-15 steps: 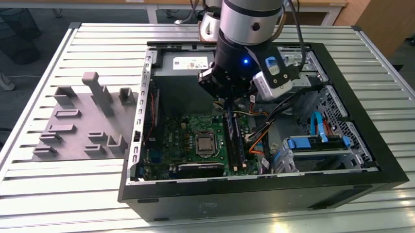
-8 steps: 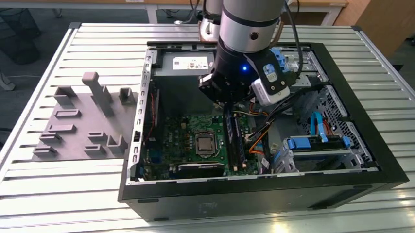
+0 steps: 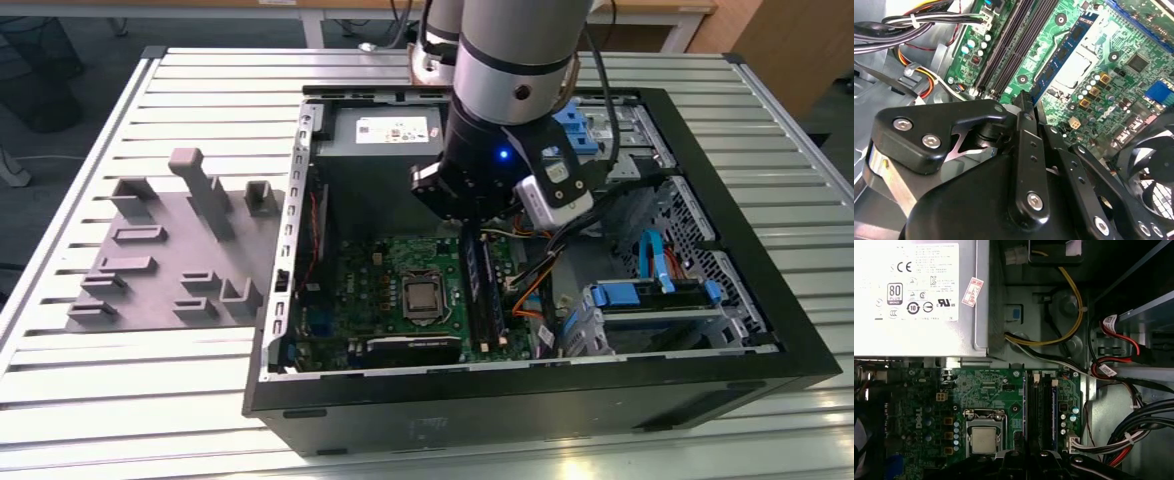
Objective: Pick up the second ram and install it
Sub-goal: 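Insert the second ram into the second slot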
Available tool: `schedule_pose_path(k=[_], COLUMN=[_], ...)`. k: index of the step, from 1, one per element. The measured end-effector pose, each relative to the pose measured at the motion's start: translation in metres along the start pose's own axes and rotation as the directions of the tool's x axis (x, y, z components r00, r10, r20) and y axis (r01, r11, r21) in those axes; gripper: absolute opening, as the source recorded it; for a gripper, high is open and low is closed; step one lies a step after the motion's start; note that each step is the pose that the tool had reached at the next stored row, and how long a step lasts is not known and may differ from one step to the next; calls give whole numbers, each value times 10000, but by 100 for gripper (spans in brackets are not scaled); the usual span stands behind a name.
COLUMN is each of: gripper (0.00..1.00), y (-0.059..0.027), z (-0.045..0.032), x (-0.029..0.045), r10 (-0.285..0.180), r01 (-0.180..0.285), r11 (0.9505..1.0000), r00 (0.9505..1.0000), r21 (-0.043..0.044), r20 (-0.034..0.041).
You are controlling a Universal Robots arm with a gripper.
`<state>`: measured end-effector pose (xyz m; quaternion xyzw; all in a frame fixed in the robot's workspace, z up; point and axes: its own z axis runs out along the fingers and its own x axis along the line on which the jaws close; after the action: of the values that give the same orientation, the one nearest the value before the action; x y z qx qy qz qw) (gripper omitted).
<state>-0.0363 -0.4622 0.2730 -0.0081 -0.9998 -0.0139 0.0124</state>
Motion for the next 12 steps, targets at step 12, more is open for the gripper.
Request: schedule_pose_path(k=[12], gripper=[14], y=[-5], z=[168], x=[-40], r10=[76], r01=[-76], r11=[10000], r00=[10000], r21=[-3], r20=[3])
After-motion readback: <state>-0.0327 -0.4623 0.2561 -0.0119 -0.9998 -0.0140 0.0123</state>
